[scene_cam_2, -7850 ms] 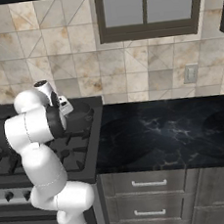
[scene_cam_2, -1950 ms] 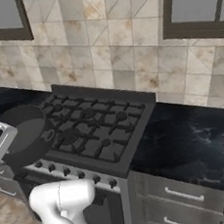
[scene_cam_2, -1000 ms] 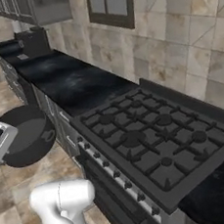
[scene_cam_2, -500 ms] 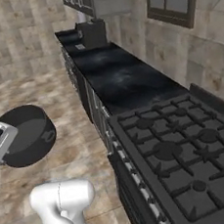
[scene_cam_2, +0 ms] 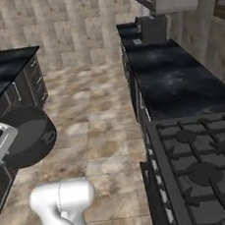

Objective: Move the pot and pan from the stove into the sink.

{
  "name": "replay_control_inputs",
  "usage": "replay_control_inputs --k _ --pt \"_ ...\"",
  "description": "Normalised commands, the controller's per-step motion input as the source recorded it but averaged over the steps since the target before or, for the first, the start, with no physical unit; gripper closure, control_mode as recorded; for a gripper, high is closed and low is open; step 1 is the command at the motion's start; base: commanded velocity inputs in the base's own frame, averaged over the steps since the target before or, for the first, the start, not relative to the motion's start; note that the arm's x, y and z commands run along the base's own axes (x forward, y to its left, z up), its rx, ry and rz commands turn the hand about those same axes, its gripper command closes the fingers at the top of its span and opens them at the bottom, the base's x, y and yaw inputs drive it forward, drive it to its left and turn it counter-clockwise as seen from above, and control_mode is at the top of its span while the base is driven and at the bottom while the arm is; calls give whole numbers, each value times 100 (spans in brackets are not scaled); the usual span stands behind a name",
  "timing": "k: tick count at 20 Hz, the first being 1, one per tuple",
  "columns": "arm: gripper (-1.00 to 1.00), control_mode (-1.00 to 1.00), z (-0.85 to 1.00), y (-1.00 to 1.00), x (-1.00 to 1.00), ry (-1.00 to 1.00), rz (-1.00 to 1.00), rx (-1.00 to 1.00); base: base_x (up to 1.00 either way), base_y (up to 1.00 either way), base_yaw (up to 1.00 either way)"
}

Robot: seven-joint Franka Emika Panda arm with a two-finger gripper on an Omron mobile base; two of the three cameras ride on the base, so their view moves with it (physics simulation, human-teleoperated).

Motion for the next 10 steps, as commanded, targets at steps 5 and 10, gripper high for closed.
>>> replay_control_inputs --k 5,10 --pt "100 100 0 0 0 0 0 0 -5 0 50" --pt "100 100 0 0 0 0 0 0 -5 0 50"
